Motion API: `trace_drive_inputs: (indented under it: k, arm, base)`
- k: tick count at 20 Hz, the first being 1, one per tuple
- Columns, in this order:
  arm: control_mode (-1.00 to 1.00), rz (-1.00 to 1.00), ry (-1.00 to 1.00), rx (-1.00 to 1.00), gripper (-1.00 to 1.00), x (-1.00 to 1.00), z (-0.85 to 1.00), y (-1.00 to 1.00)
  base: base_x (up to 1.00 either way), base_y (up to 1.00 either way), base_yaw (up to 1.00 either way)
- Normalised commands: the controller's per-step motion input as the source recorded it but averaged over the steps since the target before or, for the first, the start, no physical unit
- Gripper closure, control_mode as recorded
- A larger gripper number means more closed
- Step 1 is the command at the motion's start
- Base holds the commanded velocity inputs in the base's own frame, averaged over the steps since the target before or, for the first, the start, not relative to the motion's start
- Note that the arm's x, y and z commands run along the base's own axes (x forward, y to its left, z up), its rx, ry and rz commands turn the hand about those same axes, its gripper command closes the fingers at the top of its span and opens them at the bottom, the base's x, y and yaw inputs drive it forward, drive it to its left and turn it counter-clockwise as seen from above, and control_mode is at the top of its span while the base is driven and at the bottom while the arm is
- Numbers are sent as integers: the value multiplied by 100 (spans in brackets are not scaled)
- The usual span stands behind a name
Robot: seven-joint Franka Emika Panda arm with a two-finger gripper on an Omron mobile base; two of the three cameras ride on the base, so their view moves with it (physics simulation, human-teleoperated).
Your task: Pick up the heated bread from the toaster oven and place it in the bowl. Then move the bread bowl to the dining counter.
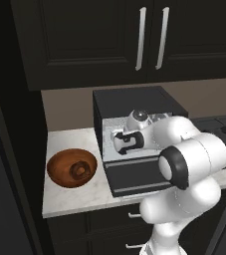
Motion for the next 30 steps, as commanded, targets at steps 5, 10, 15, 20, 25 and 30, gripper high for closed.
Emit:
trace_drive_inputs:
  k: [5, 10, 15, 20, 25, 30]
  arm:
    - [-100, -1, 22, 0, -100, -32, -10, 0]
    - [-100, -1, 24, 0, -100, -90, -11, 0]
    - [-100, 0, 18, 0, -100, -100, -21, 0]
    - [-100, -1, -7, 0, -100, -96, -9, 0]
    - [-100, -7, -60, 0, -100, -15, 74, 0]
    - [-100, -8, -46, 0, -100, 34, 65, -10]
  base:
    - [0, 0, 0]
    - [0, 0, 0]
    - [0, 0, 0]
    - [0, 0, 0]
    - [0, 0, 0]
    - [0, 0, 0]
